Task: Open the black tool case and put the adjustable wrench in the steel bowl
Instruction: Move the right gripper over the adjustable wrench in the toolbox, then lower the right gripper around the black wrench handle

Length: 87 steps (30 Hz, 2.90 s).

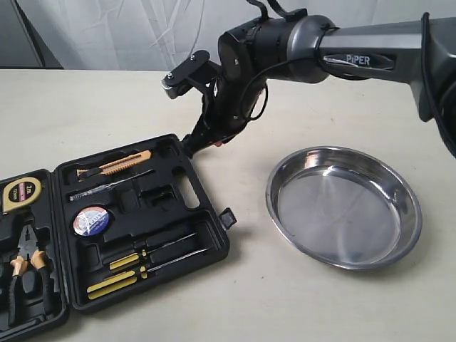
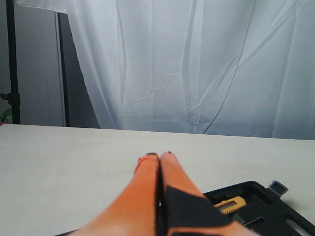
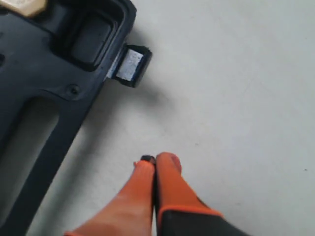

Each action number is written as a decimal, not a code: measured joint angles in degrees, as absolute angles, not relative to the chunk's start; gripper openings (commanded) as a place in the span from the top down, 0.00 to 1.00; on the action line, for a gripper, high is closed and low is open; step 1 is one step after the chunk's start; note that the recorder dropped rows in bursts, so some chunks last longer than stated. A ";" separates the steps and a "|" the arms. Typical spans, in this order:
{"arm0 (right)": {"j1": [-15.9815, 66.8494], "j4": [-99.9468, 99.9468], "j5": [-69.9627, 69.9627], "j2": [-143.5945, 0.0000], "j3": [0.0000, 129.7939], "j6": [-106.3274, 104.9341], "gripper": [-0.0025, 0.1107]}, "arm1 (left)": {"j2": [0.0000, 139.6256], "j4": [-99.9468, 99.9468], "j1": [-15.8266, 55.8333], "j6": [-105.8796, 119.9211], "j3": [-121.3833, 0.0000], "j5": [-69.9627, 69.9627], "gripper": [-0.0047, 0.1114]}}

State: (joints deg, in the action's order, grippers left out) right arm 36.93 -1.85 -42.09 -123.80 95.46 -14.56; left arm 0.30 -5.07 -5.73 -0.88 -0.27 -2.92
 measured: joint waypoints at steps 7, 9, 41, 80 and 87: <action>42.76 12.43 -45.62 -122.74 95.46 -20.05 0.99 | 0.30 -5.07 -5.73 -0.88 -0.27 -2.92 0.96; 45.35 13.76 -45.73 -123.87 95.46 -20.68 0.99 | 0.30 -5.07 -5.73 -0.88 -0.27 -2.92 0.96; 40.30 14.55 -43.30 -125.05 95.57 -19.87 0.99 | 0.30 -4.96 -5.73 -0.88 -0.27 -2.92 0.96; 60.09 22.71 -45.59 -146.17 125.39 -7.14 0.72 | 0.30 -4.85 -5.73 -0.88 -0.27 -2.92 0.96; 59.77 24.00 -45.46 -146.88 125.85 -6.67 0.98 | 0.30 -4.85 -5.73 -0.88 -0.27 -2.92 0.96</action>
State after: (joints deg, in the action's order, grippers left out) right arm 59.77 24.00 -45.46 -146.88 125.85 -6.67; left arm 0.30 -4.85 -5.73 -0.88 -0.27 -2.92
